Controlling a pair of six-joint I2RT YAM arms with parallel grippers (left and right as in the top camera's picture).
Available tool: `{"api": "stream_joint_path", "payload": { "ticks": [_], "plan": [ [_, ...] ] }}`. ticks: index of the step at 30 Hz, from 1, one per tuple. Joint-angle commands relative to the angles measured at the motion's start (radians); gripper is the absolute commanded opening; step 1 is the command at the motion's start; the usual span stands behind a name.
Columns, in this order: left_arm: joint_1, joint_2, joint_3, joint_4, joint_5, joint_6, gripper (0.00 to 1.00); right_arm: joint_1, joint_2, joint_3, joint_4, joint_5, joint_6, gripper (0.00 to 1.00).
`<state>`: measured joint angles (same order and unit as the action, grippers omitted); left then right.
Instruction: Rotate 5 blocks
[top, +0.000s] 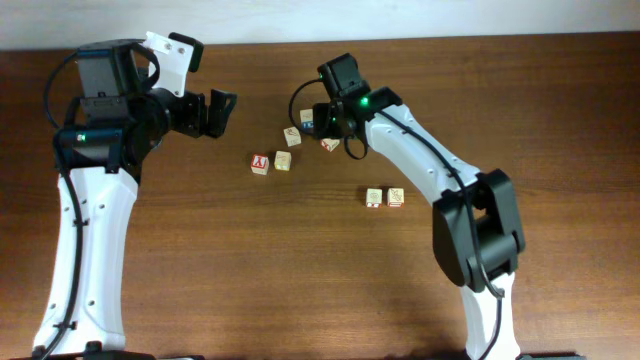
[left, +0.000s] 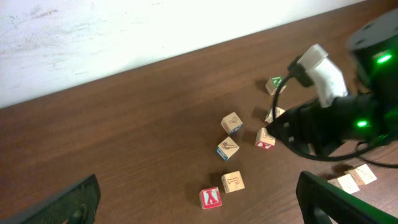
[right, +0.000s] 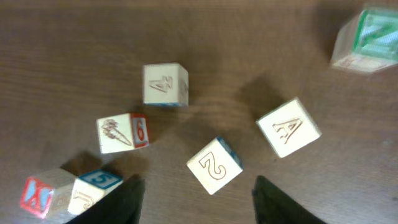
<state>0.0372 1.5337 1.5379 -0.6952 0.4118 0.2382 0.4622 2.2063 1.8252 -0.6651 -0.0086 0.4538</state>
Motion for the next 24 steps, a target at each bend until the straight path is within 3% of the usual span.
{"api": "stream_joint_path", "payload": {
  "ticks": [1,4,11,15,18,24],
  "plan": [
    [0.005,0.009,0.021,0.001,0.011,-0.005,0.99,0.013,0.065,0.011,0.024,-0.002,0.2,0.67],
    [0.005,0.009,0.021,0.001,0.011,-0.005,0.99,0.016,0.097,0.01,0.03,0.022,0.286,0.67],
    [0.005,0.009,0.021,0.001,0.011,-0.005,0.99,0.016,0.141,0.01,0.042,0.025,0.33,0.58],
    [0.005,0.009,0.021,0.001,0.011,-0.005,0.99,0.016,0.142,0.01,0.042,0.022,0.329,0.43],
    [0.005,0.009,0.021,0.001,0.011,-0.005,0.99,0.015,0.142,0.01,0.037,0.02,0.272,0.33],
    [0.005,0.009,0.021,0.001,0.011,-0.005,0.99,0.014,0.125,0.011,0.002,-0.071,0.076,0.32]
  ]
}}
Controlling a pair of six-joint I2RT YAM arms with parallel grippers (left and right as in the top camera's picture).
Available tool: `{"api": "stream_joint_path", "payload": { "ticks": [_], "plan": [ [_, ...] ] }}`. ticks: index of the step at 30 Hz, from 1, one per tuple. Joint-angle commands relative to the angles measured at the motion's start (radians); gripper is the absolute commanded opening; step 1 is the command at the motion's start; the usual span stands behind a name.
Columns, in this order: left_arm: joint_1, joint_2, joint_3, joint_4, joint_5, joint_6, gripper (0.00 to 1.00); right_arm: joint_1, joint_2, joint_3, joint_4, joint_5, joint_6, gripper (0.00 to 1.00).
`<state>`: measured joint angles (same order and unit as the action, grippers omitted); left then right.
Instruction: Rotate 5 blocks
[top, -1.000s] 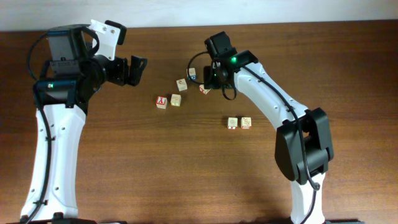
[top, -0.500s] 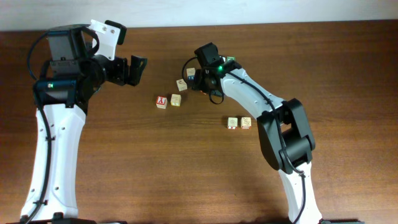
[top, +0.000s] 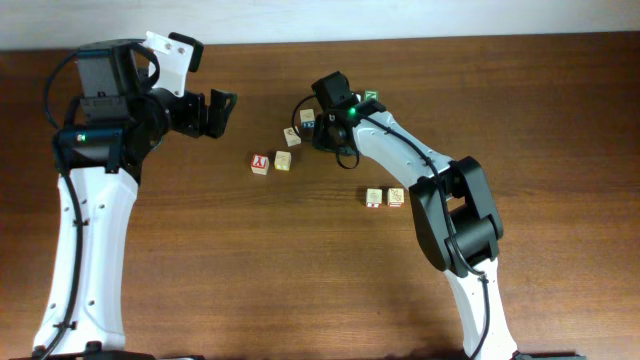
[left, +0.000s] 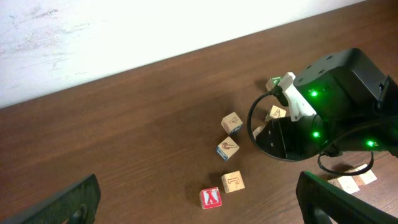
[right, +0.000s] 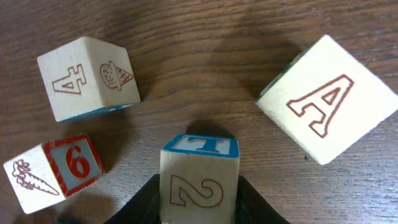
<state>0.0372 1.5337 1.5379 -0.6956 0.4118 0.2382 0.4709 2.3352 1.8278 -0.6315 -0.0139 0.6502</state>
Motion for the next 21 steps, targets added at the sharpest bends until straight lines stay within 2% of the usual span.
{"api": "stream_joint_path", "payload": {
  "ticks": [1,4,11,15,21],
  "plan": [
    [0.005,0.009,0.021,0.001,0.011,-0.005,0.99,0.005,-0.017,0.009,-0.051,-0.069,-0.145,0.32],
    [0.005,0.009,0.021,0.001,0.011,-0.005,0.99,0.005,-0.064,0.017,-0.145,-0.091,-0.192,0.33],
    [0.005,0.009,0.021,0.001,0.011,-0.005,0.99,0.01,-0.112,0.006,-0.467,-0.103,-0.188,0.33],
    [0.005,0.009,0.021,0.001,0.011,-0.005,0.99,0.022,-0.112,-0.06,-0.489,-0.135,-0.136,0.33],
    [0.005,0.009,0.021,0.001,0.011,-0.005,0.99,0.018,-0.112,-0.076,-0.522,-0.151,-0.137,0.37]
  ]
}}
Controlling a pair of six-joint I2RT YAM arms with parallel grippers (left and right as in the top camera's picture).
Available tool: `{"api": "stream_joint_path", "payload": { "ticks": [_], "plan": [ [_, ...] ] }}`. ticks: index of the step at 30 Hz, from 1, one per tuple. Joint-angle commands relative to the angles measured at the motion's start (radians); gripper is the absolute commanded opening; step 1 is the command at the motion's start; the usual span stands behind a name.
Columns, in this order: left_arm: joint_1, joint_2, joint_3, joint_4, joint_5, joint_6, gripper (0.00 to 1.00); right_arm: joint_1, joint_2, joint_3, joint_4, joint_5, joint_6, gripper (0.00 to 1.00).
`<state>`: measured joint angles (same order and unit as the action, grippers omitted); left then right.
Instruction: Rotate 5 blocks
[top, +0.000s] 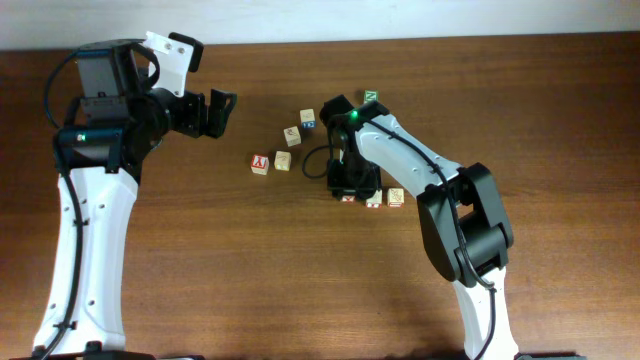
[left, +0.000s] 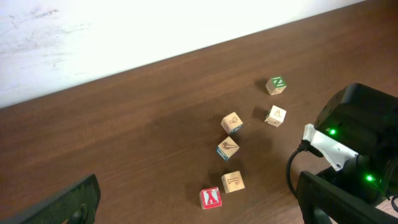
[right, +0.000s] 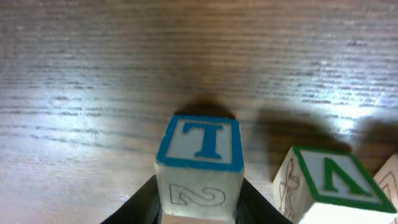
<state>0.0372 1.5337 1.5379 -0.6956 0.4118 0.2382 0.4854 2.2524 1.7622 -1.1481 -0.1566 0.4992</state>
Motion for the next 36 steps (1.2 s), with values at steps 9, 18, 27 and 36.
{"api": "stream_joint_path", "payload": {
  "ticks": [9,18,27,36],
  "plan": [
    [0.005,0.009,0.021,0.001,0.011,-0.005,0.99,-0.037,-0.031,0.053,-0.031,-0.05,-0.053,0.45],
    [0.005,0.009,0.021,0.001,0.011,-0.005,0.99,-0.158,-0.031,0.242,0.043,0.01,-0.155,0.54],
    [0.005,0.009,0.021,0.001,0.011,-0.005,0.99,-0.146,0.061,0.239,0.335,0.034,0.087,0.55],
    [0.005,0.009,0.021,0.001,0.011,-0.005,0.99,-0.105,0.145,0.239,0.387,0.196,0.27,0.65]
  ]
}}
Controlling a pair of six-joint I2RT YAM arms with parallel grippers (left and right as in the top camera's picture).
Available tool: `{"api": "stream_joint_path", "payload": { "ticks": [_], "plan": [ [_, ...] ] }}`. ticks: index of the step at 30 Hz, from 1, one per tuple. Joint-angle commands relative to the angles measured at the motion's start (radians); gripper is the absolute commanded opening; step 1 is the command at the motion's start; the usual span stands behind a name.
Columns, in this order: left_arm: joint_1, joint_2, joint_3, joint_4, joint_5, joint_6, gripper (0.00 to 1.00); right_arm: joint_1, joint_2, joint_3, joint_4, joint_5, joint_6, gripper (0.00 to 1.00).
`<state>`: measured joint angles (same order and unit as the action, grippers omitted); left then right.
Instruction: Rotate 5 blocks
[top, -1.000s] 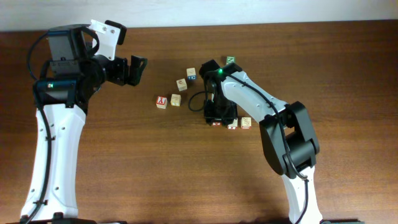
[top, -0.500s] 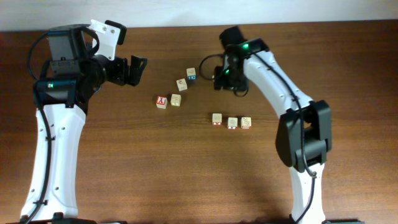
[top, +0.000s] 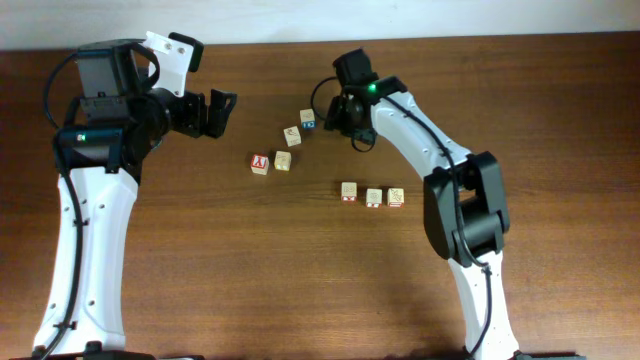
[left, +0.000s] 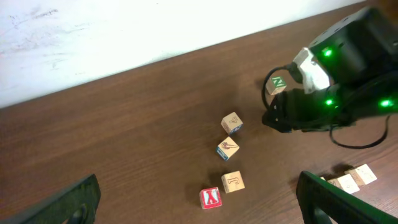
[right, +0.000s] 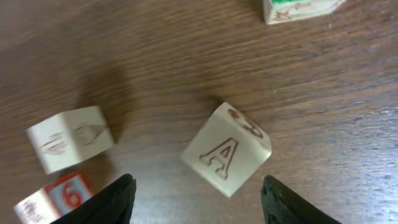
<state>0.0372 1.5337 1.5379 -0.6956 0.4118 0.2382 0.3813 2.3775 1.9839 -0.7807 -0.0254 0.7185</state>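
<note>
Several small wooden letter blocks lie on the brown table (top: 200, 260). My right gripper (right: 196, 208) is open just above a cream block with a red A (right: 227, 149), which sits between its fingers (right: 109, 199). In the overhead view the right gripper (top: 345, 112) covers that block. A row of three blocks (top: 372, 195) lies nearer the front, its left one (top: 348, 191) freshly set there. My left gripper (top: 215, 112) hangs open over the far left, away from all blocks, with its fingers (left: 62, 202) at the frame's bottom corners.
A green block (right: 298, 7) lies beyond the A block; a cream block (right: 69, 138) and a red 6 block (right: 53, 196) lie to its left. A red block (top: 260, 163) and a J block (top: 283, 160) sit mid-table. The wall (left: 124, 31) borders the far edge.
My right gripper has let go of the T/2 block, which now stands at the left end of the front row. The gripper has moved back to the far cluster, open over the A block.
My right gripper was open over the 2 block in the far cluster. Then it was shut on that block. Then it held it down beside the two front blocks. Now the row has three blocks and the gripper is open over the A block. The left arm stayed still.
</note>
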Motion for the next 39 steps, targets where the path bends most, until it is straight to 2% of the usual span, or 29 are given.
{"api": "stream_joint_path", "payload": {
  "ticks": [1,6,8,9,11,13,16,19,24,26,31,37,39],
  "plan": [
    [0.005,0.009,0.021,0.001,0.011,-0.005,0.99,-0.001,0.025,0.017,0.031,0.065,0.05,0.65],
    [0.005,0.009,0.021,0.001,0.011,-0.005,0.99,-0.001,0.066,0.017,0.095,0.064,0.05,0.63],
    [0.005,0.009,0.021,0.001,0.011,-0.005,0.99,-0.001,0.072,0.017,0.113,0.066,0.049,0.57],
    [0.005,0.009,0.021,0.001,0.011,-0.005,0.99,-0.002,0.072,0.017,0.125,0.075,0.049,0.51],
    [0.005,0.009,0.021,0.001,0.011,-0.005,0.99,-0.003,0.072,0.017,0.127,0.092,0.045,0.47],
    [0.005,0.009,0.021,0.001,0.011,-0.005,0.99,-0.003,0.072,0.017,0.127,0.094,-0.043,0.43],
    [0.005,0.009,0.021,0.001,0.011,-0.005,0.99,-0.002,0.072,0.017,0.125,0.087,-0.199,0.42],
    [0.005,0.009,0.021,0.001,0.011,-0.005,0.99,-0.002,0.061,0.019,0.098,0.019,-0.301,0.38],
    [0.005,0.009,0.021,0.001,0.011,-0.005,0.99,-0.002,-0.016,0.02,0.042,-0.098,-0.327,0.3],
    [0.005,0.009,0.021,0.001,0.011,-0.005,0.99,0.0,-0.05,0.02,-0.002,-0.164,-0.372,0.3],
    [0.005,0.009,0.021,0.001,0.011,-0.005,0.99,0.039,-0.064,0.02,-0.124,-0.28,-0.375,0.31],
    [0.005,0.009,0.021,0.001,0.011,-0.005,0.99,0.146,-0.064,0.013,-0.258,-0.257,-0.42,0.3],
    [0.005,0.009,0.021,0.001,0.011,-0.005,0.99,0.182,-0.064,0.011,-0.301,-0.169,-0.354,0.3]
  ]
}}
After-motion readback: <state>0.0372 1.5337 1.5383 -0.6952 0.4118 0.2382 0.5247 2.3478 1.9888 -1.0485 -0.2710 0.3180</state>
